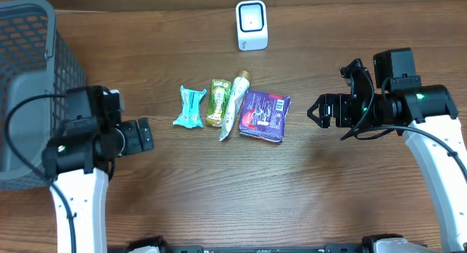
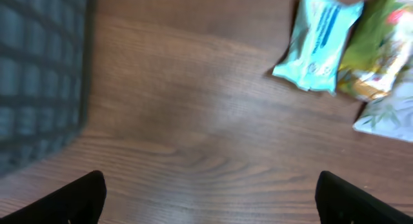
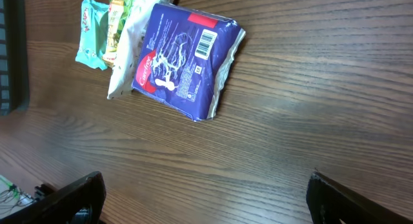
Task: Scan the item barcode
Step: 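Retract left gripper beside the basket and hold it there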
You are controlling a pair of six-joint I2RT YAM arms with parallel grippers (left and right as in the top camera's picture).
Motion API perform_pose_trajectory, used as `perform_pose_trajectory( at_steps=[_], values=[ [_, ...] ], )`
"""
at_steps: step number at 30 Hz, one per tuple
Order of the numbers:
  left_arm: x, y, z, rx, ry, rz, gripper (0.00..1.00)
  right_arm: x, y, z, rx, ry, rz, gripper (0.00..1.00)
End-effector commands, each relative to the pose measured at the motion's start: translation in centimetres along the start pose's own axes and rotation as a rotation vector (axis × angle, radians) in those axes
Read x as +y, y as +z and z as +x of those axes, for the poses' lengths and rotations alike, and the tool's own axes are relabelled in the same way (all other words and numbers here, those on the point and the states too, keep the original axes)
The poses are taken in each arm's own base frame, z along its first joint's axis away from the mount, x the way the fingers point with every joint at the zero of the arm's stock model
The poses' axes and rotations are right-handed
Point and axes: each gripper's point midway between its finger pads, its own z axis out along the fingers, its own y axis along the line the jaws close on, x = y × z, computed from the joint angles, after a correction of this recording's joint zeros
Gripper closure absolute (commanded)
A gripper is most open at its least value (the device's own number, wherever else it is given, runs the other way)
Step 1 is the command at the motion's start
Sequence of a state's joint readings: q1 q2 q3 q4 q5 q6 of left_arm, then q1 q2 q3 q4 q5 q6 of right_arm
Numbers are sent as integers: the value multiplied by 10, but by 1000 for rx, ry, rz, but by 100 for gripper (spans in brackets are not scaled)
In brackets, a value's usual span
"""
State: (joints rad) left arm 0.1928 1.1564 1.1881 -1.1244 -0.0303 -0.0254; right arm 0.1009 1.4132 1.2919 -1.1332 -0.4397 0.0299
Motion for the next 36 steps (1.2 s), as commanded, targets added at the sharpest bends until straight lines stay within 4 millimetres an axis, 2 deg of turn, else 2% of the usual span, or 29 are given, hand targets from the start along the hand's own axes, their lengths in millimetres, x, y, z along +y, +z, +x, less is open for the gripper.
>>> perform_pose_trajectory(
  at_steps=[1,7,20,26,36],
  values=[
    [20,-33,-14,-109,-30,-86,6,5,-3,-3,-12,-20,-2,0],
    [54,-39,-4,-97,-181,-211,5,5,-3,-4,-14,-22,-3,0],
    [94,-45,6,-90,-314,-328,4,5,-3,-4,-14,-59,-2,0],
    [106,-50,0,-123,-321,-392,3,5,-3,-4,-14,-63,-2,0],
    [107,-50,-3,-140,-341,-397,2,5,-3,-3,-11,-69,-2,0]
  ],
)
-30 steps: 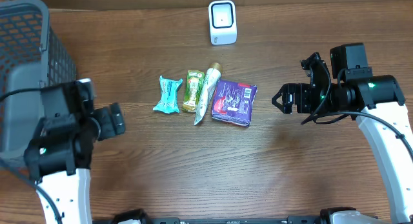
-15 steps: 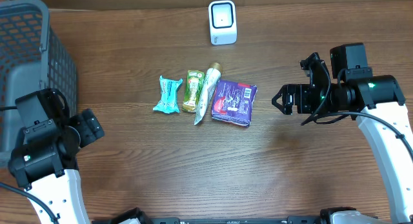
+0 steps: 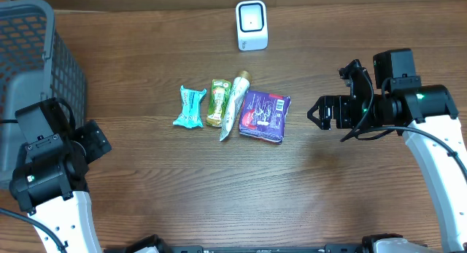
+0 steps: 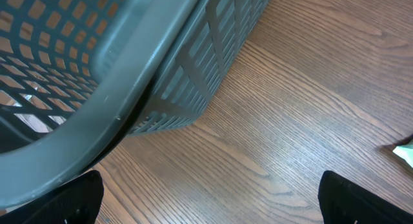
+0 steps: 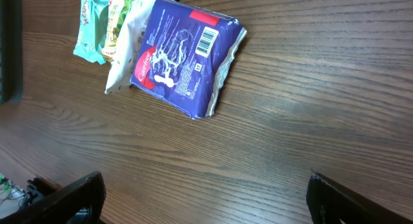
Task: Scan the item barcode
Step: 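Retract left gripper beside the basket and hold it there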
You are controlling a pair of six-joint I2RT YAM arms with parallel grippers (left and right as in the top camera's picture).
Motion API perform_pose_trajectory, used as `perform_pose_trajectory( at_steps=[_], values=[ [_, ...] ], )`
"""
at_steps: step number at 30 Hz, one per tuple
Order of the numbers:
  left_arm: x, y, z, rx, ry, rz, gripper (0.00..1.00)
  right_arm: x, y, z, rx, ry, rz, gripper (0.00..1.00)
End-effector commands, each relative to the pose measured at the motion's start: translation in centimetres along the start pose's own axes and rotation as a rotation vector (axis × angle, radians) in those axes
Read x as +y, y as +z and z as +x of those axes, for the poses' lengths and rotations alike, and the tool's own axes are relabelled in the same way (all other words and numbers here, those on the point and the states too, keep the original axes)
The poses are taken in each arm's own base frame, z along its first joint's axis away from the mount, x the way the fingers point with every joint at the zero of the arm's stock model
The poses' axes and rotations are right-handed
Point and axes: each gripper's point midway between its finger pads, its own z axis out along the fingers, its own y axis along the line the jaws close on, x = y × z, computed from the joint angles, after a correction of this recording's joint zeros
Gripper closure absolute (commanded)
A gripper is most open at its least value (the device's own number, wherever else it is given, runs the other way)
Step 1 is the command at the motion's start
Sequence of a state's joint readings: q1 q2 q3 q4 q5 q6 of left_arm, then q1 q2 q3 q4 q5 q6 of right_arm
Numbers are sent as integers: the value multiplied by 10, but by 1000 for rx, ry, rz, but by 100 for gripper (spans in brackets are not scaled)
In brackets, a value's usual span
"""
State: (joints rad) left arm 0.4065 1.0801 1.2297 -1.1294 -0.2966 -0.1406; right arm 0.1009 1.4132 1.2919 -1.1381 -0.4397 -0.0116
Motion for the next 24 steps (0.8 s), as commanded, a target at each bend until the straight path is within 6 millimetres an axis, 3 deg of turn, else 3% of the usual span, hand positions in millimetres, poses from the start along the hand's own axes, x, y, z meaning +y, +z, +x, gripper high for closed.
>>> perform_pose_trajectory(
  at_steps=[1,24],
  values=[
    [6,-4,-7,-26,-30,-25,2,5,-3,-4,-16,-30,-2,0],
    [20,-2,-9,-33,-94,-70,0,0,5,2,2,-24,-2,0]
  ],
)
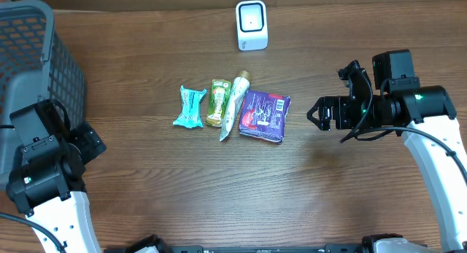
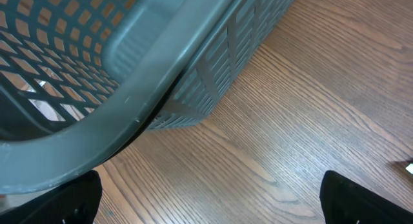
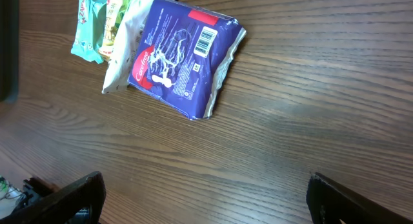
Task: Scan the item barcode
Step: 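Retract left gripper beside the basket and hold it there, then reach right gripper to the purple packet and grasp it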
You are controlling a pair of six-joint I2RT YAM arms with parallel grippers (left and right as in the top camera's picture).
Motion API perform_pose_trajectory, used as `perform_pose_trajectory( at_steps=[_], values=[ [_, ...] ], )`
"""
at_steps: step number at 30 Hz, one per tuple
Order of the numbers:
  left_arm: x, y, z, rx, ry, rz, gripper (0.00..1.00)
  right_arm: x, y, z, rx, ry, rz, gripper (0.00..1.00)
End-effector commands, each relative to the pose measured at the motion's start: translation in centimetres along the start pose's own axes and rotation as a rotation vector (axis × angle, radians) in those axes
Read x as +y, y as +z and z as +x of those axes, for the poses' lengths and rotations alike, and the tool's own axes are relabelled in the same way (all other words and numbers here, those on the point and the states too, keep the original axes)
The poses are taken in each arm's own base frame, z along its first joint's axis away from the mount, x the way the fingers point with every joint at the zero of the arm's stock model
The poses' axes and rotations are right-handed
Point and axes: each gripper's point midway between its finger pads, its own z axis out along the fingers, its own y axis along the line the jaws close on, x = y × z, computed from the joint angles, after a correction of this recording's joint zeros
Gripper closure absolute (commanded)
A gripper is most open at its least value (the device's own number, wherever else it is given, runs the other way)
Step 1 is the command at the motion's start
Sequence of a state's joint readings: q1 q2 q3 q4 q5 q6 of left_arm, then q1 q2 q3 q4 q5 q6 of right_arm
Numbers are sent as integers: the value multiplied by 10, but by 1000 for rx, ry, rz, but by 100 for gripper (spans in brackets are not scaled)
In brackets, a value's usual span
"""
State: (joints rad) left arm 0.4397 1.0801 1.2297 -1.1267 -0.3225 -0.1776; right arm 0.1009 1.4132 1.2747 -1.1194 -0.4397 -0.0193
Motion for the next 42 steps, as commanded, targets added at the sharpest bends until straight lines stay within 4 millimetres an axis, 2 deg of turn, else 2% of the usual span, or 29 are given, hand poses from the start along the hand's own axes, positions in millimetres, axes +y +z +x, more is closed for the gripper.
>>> perform_pose_trajectory(
  at_steps=[1,4,6,8,10,16,20,24,32,36,42],
  values=[
    [7,-3,-10,-36,-57,-24,0,2,2,2,4,-16,-1,0],
    [0,-3,-11,-37,-62,17,0,2,2,2,3,-16,-2,0],
    [-25,-6,-8,-18,-28,155,0,2,2,1,0,-17,-2,0],
    [-60,-15,-5,-11,60,352,0,4,2,0,-3,-19,-12,0],
    [-82,-24,-6,-25,100,469,0,8,1,-1,-8,-22,-34,0],
    [-121,-45,-10,-70,163,642,0,17,1,-6,-27,-18,-90,0],
    [-143,-54,-7,-89,254,701,0,19,3,-15,-45,105,-106,0],
    [-158,-46,-1,-87,390,716,0,24,17,-15,-1,131,-158,0],
    [-178,-3,11,67,392,711,0,5,61,-13,113,276,-158,10],
    [-189,-5,13,84,392,772,0,0,76,-15,131,298,-155,10],
    [-190,-6,10,68,390,777,0,3,99,-11,173,282,-166,10]
  ],
)
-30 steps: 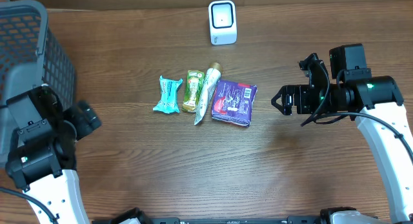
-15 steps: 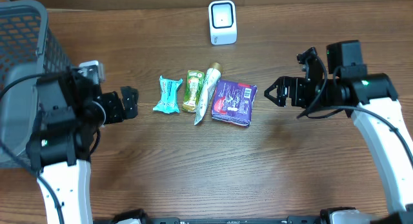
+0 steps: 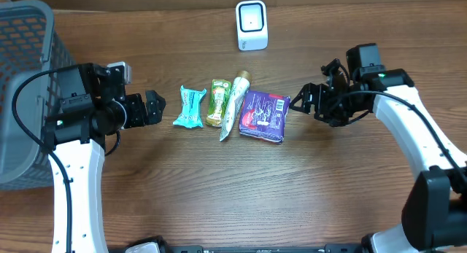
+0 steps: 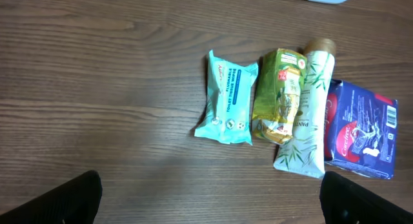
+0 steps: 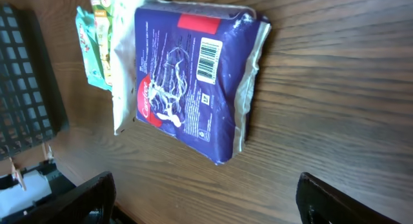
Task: Scan the item barcode
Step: 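Reach right gripper to the purple packet and grasp it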
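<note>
Four items lie in a row mid-table: a teal wipes pack [image 3: 190,107], a green packet [image 3: 216,101], a white tube [image 3: 234,106] and a purple pack [image 3: 265,115] with its barcode [image 5: 207,59] facing up. The white scanner [image 3: 252,25] stands at the back. My right gripper [image 3: 300,101] is open just right of the purple pack, nothing between its fingers. My left gripper [image 3: 155,107] is open just left of the wipes pack [image 4: 227,99], also empty. The purple pack [image 4: 359,130] shows at the right of the left wrist view.
A grey mesh basket [image 3: 29,85] stands at the table's left edge, behind my left arm. The table's back edge [image 3: 146,10] runs just behind the scanner.
My left gripper has gone from beside the basket at the lower left to just left of the wipes pack. My right gripper has moved left, up to the purple pack's right edge.
At first my left gripper stood open left of the items and my right gripper open well right of the purple pack. Then the left gripper was back by the basket, twice. Now both open grippers flank the row of items, which has not moved.
</note>
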You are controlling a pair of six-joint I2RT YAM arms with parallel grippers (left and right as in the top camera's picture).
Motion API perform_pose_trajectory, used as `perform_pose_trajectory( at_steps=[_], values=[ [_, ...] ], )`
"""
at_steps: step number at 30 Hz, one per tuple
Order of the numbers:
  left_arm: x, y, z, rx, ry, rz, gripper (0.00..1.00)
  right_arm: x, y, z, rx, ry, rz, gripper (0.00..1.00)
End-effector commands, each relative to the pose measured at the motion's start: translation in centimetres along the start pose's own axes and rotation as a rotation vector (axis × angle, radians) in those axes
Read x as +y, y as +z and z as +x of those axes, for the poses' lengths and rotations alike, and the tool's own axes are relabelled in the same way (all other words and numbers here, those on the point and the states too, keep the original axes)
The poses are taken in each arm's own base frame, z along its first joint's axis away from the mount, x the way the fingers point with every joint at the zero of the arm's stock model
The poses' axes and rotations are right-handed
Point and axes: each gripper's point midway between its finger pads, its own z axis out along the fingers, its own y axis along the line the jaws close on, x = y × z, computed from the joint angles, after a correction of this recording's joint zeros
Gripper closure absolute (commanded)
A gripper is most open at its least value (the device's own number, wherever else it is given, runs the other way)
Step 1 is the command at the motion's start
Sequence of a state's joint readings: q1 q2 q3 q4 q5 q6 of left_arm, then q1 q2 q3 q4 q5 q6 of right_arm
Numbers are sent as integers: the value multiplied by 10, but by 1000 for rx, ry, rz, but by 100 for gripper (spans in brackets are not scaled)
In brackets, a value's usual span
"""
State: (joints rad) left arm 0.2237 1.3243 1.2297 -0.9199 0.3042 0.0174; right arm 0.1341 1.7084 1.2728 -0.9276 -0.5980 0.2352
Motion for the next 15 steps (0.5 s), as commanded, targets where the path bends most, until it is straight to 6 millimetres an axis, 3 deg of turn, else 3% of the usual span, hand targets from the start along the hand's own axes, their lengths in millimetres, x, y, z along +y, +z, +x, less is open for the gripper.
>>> perform_pose_trajectory(
  at_steps=[1,3,4,5,10,15],
  values=[
    [-7,-6,-6,-24,30,30,0,3,18,5,46,0,-13,10],
    [-7,-6,-6,-24,30,29,0,3,24,6,58,-5,-10,13],
    [-7,-6,-6,-24,30,29,0,1,28,7,63,-5,-2,22],
    [-7,-6,-6,-23,30,28,0,1,31,7,66,-11,6,25],
    [-7,-6,-6,-24,30,26,0,-3,41,10,56,-9,108,30],
    [-7,-6,-6,-24,30,26,0,31,62,20,54,-32,84,30]
  ],
)
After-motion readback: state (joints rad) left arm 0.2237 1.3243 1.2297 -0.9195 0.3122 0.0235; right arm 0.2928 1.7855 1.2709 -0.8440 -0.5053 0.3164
